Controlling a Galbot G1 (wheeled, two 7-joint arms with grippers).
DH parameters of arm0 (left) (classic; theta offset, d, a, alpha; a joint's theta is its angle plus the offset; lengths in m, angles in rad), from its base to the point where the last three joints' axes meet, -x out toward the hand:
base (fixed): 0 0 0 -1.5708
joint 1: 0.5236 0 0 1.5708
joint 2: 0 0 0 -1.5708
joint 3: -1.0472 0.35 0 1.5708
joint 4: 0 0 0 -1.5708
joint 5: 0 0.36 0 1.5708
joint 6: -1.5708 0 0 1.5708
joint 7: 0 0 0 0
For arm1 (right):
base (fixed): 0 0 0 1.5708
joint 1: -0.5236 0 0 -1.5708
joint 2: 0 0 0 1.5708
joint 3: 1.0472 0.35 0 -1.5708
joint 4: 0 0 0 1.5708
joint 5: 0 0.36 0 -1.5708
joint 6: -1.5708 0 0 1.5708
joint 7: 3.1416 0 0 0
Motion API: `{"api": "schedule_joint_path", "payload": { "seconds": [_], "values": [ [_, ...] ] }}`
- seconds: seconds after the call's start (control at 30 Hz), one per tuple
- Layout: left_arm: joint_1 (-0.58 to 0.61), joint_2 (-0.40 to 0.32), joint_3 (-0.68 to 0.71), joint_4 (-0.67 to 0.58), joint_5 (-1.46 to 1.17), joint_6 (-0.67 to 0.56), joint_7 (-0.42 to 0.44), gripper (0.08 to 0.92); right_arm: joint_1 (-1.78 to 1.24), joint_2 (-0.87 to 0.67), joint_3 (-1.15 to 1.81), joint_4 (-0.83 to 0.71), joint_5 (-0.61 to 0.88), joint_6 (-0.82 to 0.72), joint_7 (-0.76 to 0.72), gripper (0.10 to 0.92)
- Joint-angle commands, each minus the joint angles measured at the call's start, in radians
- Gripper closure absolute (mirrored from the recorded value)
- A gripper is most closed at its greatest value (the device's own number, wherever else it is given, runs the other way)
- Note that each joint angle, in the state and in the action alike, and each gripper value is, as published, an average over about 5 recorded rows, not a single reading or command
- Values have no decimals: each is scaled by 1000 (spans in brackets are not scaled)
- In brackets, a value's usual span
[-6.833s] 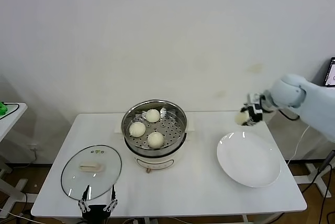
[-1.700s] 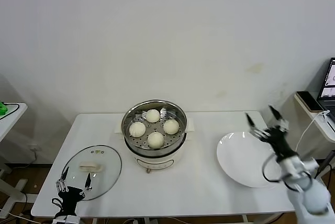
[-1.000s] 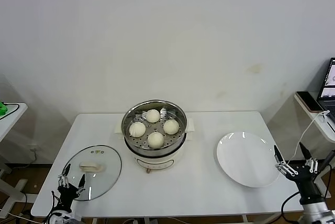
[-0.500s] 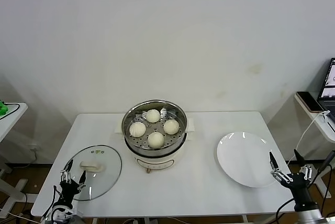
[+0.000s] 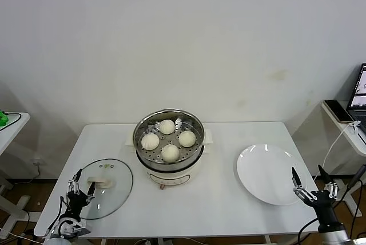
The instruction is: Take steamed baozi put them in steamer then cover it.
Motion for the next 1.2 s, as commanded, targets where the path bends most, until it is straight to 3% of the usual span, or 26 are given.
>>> {"api": "schedule_joint_path", "payload": {
  "seconds": [0.03, 0.53, 1.2],
  "values": [
    [-38, 0, 14, 20, 8, 1, 1, 177, -3, 4, -2, 5, 3, -1, 0, 203],
    [-90, -9, 39, 55, 39, -1, 6, 207, -2, 7, -7, 6, 8, -2, 2, 202],
    [-79, -46, 55, 84, 142, -35, -40, 777, 1, 8, -9, 7, 14, 0, 11, 203]
  ]
}}
